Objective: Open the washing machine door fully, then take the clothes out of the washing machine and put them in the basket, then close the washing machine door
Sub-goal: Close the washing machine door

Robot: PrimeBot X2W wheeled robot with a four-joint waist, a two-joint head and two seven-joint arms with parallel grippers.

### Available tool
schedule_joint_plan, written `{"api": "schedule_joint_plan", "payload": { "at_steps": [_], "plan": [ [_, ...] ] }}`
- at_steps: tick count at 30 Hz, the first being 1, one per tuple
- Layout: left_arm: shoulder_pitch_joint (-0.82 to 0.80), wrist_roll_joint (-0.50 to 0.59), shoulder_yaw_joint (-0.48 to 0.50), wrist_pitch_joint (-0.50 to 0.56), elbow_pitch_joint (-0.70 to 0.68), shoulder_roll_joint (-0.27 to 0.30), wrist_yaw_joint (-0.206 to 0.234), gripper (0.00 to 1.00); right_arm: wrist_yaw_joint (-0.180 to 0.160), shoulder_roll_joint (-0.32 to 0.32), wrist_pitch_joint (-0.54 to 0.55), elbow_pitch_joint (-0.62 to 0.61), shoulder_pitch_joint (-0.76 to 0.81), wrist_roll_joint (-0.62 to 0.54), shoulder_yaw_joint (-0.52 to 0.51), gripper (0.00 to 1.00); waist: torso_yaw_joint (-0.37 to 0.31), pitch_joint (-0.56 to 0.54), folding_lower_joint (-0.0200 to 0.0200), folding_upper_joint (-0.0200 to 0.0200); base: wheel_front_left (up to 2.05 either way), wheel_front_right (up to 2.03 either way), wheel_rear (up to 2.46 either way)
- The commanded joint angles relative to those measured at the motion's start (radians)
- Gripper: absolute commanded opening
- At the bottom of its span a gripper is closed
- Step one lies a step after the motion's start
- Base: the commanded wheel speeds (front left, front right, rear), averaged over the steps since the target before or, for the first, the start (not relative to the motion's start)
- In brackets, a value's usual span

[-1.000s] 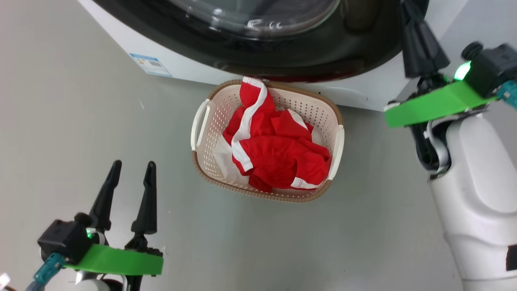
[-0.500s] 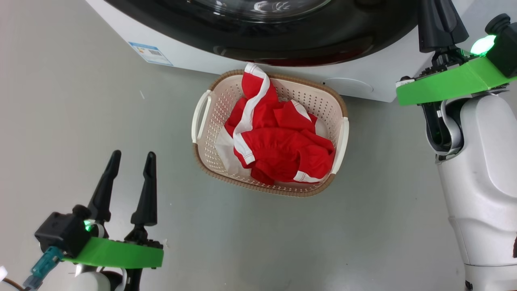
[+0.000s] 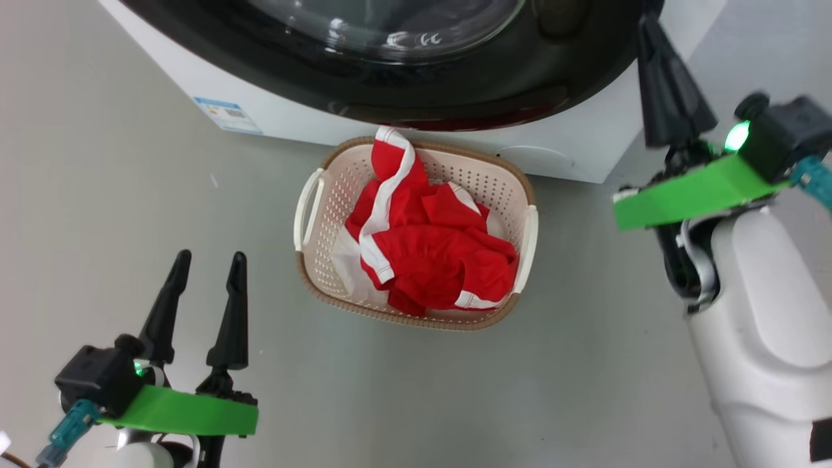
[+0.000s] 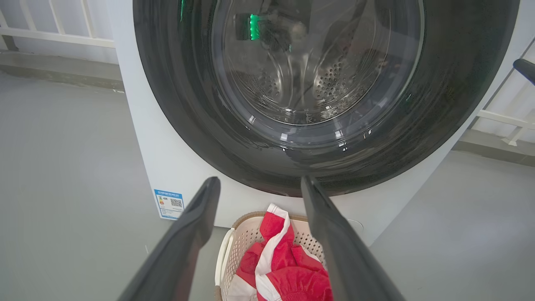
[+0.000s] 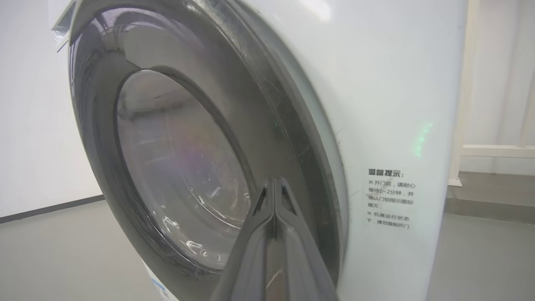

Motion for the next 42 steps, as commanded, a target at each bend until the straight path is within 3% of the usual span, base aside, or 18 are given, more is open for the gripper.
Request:
{"api": "schedule_joint_plan", "payload": {
  "at_steps": [1, 23, 42],
  "plan": [
    [0.021, -0.004, 0.04, -0.012, -0.016, 0.034, -0.006, 1.0, -0.004, 0.014, -0.002, -0.033, 0.036, 0.008, 0.021, 1.0, -0.021, -0.022, 0.0, 0.0, 0.0, 0.0, 0.0],
    [0.096, 0.0, 0.06, -0.012, -0.01, 0.116, -0.006, 1.0, -0.004, 0.014, -0.002, -0.058, 0.399, 0.001, 0.04, 1.0, -0.152, -0.139, 0.0, 0.0, 0.0, 0.0, 0.0],
    [0.147, -0.021, 0.087, -0.012, 0.005, 0.152, -0.006, 1.0, -0.004, 0.014, -0.002, -0.083, 0.548, -0.012, -0.015, 1.0, -0.222, -0.205, 0.0, 0.0, 0.0, 0.0, 0.0]
  ]
}}
